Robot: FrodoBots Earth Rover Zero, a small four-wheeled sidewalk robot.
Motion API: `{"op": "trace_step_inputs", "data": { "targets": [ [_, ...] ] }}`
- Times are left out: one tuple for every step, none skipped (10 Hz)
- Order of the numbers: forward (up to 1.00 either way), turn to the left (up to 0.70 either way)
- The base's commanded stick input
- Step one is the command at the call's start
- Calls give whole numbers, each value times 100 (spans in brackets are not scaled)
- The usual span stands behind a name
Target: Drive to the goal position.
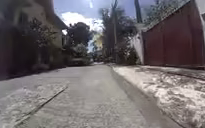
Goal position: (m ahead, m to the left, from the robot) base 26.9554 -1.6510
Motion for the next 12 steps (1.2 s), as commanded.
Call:
{"op": "trace_step_inputs", "data": {
  "targets": [
    [100, 5],
    [100, 4],
    [100, 8],
    [100, 12],
    [100, 0],
    [100, 2],
    [100, 2],
    [100, 9],
    [100, 3],
    [100, -17],
    [100, -35],
    [100, -40]
  ]
}}
